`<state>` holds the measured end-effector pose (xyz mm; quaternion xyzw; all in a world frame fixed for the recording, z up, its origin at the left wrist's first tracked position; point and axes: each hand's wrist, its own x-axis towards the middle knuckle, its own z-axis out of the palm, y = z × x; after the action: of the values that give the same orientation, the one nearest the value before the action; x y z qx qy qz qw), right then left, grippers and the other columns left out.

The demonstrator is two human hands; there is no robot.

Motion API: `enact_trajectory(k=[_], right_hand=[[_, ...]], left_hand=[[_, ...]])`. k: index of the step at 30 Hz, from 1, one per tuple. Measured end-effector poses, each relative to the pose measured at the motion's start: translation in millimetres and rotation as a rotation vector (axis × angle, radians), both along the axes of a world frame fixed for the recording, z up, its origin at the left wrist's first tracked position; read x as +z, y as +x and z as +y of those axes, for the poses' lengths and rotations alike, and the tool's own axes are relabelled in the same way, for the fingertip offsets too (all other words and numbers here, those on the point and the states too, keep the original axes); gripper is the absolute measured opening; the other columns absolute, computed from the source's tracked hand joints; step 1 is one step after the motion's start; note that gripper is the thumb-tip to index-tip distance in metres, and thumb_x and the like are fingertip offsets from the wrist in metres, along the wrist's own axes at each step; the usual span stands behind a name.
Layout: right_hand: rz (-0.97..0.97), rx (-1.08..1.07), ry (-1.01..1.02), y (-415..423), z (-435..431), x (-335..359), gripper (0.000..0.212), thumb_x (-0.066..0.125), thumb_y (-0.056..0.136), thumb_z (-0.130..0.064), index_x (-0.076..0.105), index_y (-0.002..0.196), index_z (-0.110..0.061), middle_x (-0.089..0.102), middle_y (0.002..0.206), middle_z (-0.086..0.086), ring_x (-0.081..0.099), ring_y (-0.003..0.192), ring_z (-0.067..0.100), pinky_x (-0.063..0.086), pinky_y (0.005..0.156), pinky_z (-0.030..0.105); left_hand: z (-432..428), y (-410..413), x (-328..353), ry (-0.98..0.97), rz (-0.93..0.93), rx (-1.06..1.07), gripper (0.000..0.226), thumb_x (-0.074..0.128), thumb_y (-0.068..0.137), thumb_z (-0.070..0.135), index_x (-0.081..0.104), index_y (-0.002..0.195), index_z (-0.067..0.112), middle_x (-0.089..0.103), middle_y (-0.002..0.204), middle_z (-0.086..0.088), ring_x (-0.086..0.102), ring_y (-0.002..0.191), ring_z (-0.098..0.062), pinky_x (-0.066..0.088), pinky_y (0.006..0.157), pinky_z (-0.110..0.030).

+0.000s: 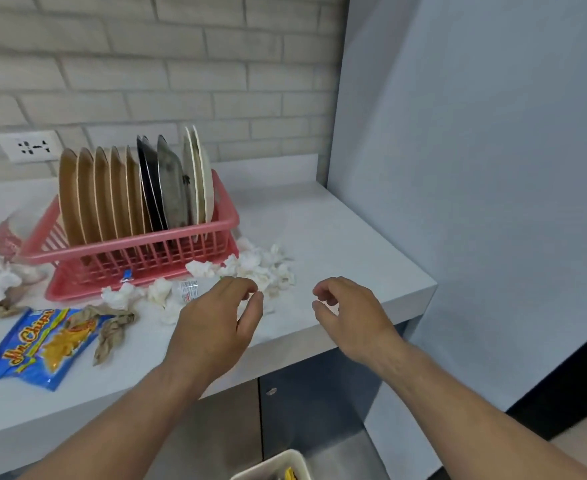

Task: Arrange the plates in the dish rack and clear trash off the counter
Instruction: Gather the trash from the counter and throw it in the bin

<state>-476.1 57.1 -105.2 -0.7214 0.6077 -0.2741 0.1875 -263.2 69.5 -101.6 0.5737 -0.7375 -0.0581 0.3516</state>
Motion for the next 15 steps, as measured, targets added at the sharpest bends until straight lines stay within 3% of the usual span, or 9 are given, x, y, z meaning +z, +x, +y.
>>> enact_trajectory(k=[9,15], right_hand=[[0.107,-0.109,0.012,16.8,-63.8,12.5,0.026,0.052,0.099,-0.032,0.057,0.123,-0.025,0.057,0.109,-0.014,0.055,0.099,0.005,0.045,0.088,0.019],[0.144,-0.124,0.183,32.1,-93.2,-5.0,0.034,0.053,0.098,-0.037,0.053,0.13,-0.026,0.056,0.122,-0.01,0.055,0.104,0.009,0.046,0.092,0.025]], left_hand=[[-90.9,28.0,12.2,-0.088,-0.028,-0.047,0.019,0.051,0.093,0.03,0.064,0.104,0.021,0.063,0.097,0.009,0.054,0.071,-0.01,0.042,0.068,-0.027],[-132.4,33.0,4.4,-0.062,-0.081,-0.109,0.021,0.053,0.093,0.028,0.064,0.109,0.02,0.065,0.098,0.007,0.059,0.077,-0.011,0.044,0.072,-0.025]])
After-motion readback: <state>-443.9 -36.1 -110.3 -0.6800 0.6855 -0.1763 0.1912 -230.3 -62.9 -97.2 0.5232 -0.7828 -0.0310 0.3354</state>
